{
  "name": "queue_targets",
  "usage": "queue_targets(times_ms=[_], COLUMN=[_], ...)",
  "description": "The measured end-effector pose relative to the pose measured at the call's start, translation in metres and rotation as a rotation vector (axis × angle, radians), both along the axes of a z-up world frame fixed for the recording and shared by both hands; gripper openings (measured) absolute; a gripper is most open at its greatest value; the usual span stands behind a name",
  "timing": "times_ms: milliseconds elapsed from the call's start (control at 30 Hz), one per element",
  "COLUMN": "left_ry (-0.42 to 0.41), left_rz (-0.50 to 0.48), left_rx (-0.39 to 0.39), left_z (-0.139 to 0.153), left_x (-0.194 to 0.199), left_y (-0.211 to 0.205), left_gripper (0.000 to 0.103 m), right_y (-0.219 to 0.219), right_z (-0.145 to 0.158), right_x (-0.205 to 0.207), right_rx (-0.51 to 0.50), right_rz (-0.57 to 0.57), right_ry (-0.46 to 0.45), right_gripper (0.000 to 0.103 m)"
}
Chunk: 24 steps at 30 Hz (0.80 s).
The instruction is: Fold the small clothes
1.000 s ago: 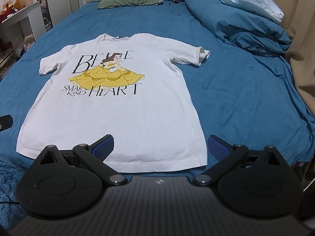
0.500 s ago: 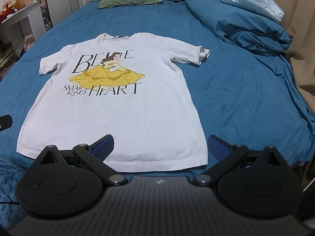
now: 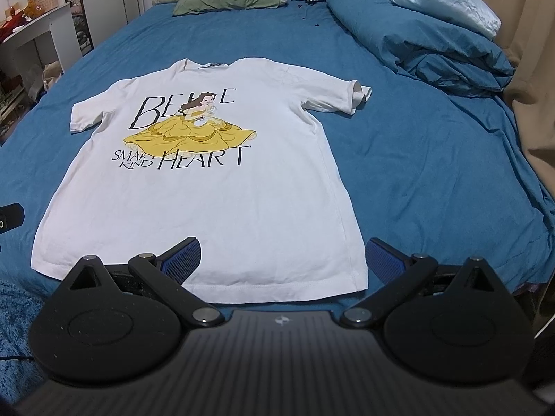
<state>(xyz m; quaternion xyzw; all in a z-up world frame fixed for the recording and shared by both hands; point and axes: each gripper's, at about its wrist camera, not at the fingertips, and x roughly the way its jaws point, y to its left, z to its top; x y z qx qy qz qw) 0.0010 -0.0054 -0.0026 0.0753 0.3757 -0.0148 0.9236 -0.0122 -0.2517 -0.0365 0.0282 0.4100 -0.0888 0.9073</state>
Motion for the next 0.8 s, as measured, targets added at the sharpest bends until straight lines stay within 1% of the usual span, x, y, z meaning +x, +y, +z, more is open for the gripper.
queue_targets(times_ms=[800], left_ry=[-0.004], left_rz=[0.009], left_rx=[0.005], left_z=[0.0039], left_x=[0.0011], left_y=[0.0008], left_gripper=[0.103], right_y=[-0.0006], right_z=[0.0005], right_x=[0.0012], right_rx=[0.007], right_rz=[-0.005], right_ry=[-0.002], right_gripper=[0.103])
